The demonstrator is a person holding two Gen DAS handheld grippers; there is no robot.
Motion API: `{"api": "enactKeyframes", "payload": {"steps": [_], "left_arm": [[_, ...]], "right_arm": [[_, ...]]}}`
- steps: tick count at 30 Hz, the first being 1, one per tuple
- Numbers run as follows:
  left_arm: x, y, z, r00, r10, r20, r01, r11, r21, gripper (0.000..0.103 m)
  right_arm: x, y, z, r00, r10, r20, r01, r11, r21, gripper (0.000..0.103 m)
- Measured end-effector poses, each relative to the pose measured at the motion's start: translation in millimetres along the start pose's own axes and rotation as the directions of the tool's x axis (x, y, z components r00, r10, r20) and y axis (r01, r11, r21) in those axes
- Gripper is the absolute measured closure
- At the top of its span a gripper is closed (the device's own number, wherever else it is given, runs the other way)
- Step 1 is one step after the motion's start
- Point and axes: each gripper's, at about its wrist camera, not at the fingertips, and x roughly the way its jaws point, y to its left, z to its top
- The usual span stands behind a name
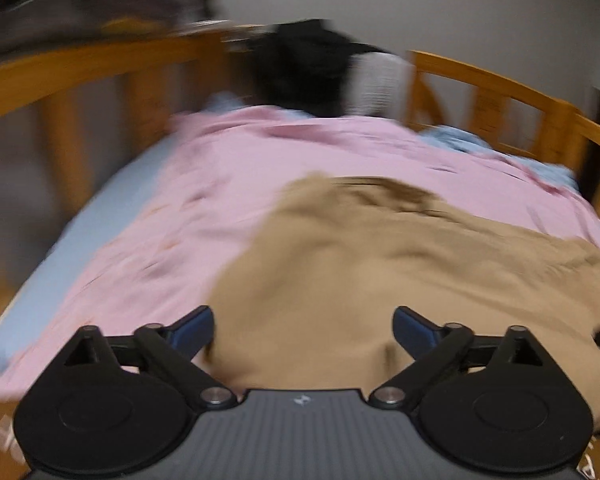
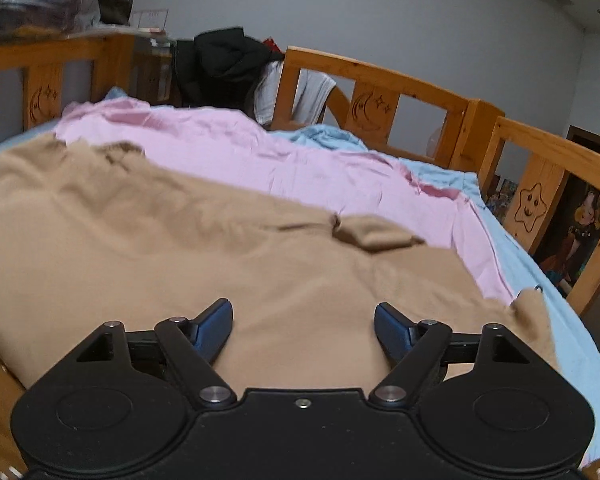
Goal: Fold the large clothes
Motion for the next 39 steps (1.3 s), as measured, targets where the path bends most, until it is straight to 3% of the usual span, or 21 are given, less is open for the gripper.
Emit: {"api": "enactKeyframes", "payload": {"steps": [2, 4, 8, 12, 18, 23, 25, 28, 34, 39], "left_arm": [[-4, 16, -5, 0.999, 0.041, -0.011, -0.042, 0.997, -0.064, 0.002], [-2, 27, -9, 0.998, 0.036, -0.051, -0.041, 0.994, -0.102, 0.002], [7, 36, -10, 0.991, -0.081, -0.111, 0.06, 0.982, -0.178, 0.002], [22, 40, -10, 0.969, -0.199, -0.146, 0.156, 0.953, -0.259, 0.002], [40, 49, -10, 0.967, -0.216, -0.137, 0.155, 0.922, -0.356, 0.005], [38, 55, -7, 0.978, -0.172, -0.122, 0.105, 0.899, -0.425, 0.037], [38, 59, -6, 0.978, -0.168, -0.121, 0.095, 0.886, -0.455, 0.055], [31, 58, -2, 0.981, -0.164, -0.104, 0.099, 0.881, -0.462, 0.079], [0, 32, 20, 0.981, -0.195, -0.011, 0.181, 0.931, -0.315, 0.094], [-23, -4, 40, 0.971, -0.237, 0.033, 0.239, 0.96, -0.143, 0.095]], "right_arm": [[9, 9, -10, 1.0, -0.016, -0.007, 0.016, 0.999, -0.046, 0.022], [14, 12, -17, 1.0, -0.019, -0.004, 0.019, 0.999, -0.049, 0.022], [9, 9, -12, 1.0, -0.012, 0.007, 0.013, 0.999, -0.038, 0.022], [-8, 6, 2, 0.997, -0.017, 0.073, 0.017, 1.0, 0.002, 0.02], [-9, 28, 8, 0.995, 0.073, 0.068, -0.069, 0.996, -0.064, 0.016], [4, 29, 1, 0.997, 0.072, 0.024, -0.071, 0.997, -0.041, 0.009], [9, 24, -3, 0.997, 0.076, 0.019, -0.075, 0.997, -0.014, 0.003], [11, 22, -10, 0.996, 0.082, 0.029, -0.082, 0.997, 0.003, 0.002], [11, 22, -7, 0.997, 0.07, 0.019, -0.07, 0.998, 0.004, 0.002], [11, 21, -7, 0.997, 0.076, 0.012, -0.076, 0.997, 0.008, 0.002]]}}
